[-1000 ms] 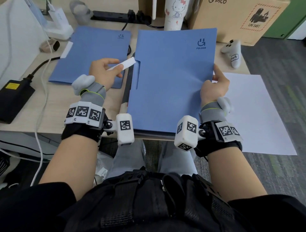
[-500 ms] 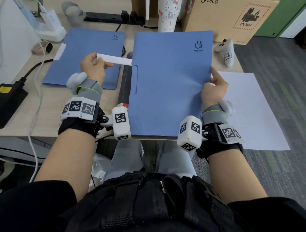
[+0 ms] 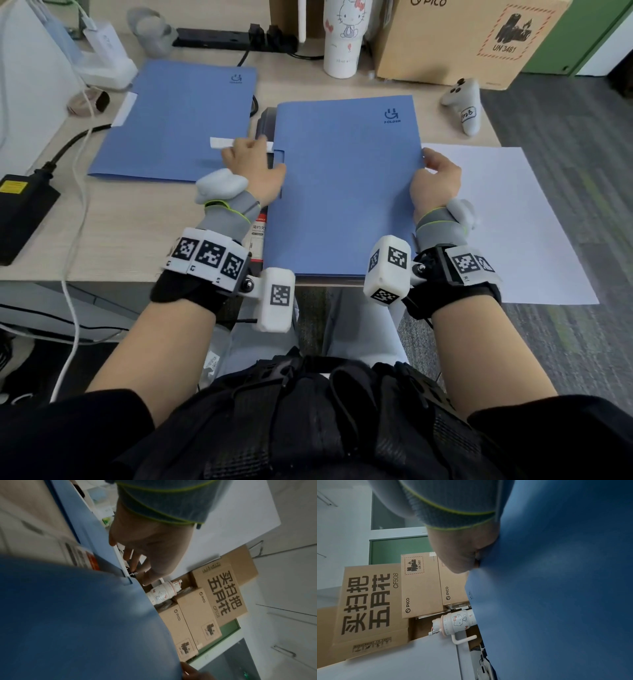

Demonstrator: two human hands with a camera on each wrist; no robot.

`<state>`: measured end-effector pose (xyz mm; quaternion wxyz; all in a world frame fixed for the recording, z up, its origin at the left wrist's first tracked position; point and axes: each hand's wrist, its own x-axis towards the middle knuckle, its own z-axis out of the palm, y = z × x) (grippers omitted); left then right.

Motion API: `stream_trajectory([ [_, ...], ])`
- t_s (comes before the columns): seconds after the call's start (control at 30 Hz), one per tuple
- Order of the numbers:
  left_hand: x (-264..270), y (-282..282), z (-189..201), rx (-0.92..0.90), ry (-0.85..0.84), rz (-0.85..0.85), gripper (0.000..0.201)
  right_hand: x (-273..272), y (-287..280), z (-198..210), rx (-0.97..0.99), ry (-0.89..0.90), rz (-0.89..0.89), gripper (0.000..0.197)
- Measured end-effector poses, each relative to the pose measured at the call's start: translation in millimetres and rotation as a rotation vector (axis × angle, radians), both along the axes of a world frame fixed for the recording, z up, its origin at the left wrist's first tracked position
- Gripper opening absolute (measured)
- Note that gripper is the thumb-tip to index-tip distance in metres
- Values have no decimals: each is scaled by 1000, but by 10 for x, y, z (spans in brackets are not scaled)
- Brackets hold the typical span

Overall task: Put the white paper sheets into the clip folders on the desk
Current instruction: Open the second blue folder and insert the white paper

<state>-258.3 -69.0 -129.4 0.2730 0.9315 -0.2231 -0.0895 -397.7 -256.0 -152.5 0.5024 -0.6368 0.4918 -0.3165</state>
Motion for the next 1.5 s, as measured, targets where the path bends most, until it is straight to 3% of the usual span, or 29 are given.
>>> stream_trajectory([
  [0.1,-115,-69,-72,36,79,-172,55,-50,-28,16,13,32,61,51],
  [0.2,-178,-87,-127,52,120,-183,61,-143,-63,42,29,66,109,46],
  [0.43,-263,-92,-142,110,123,-145,39,-314,79,200,-32,73,324,67],
  [0.5,-282,-114,-152,115,115,-134,41,-383,104,235,-45,62,367,68],
  [0.73,-271,-102,-73,126,245,-60,60,-691,105,301,62,-233,300,45],
  [0.8,-277,-80,-13,115,278,-18,44,-741,117,308,102,-310,280,43],
  [0.87,-284,-69,54,83,302,-15,33,-756,143,316,131,-361,284,40],
  [1.0,-323,-52,142,-72,355,-33,49,-699,227,407,122,-432,391,31],
  [1.07,-354,-19,172,-205,426,-42,37,-639,307,497,77,-459,469,31],
  [1.17,-391,30,225,-320,509,-84,58,-518,411,616,14,-450,601,24],
  [1.27,-408,118,316,-396,525,-137,65,-348,529,694,-15,-361,700,31],
  [1.4,-489,233,488,-483,517,-269,47,-127,743,823,-61,-305,727,41],
  [1.47,-498,341,583,-551,509,-301,45,32,843,862,-97,-293,772,9],
  [1.5,-488,417,632,-578,504,-301,48,120,927,881,-78,-291,791,23],
])
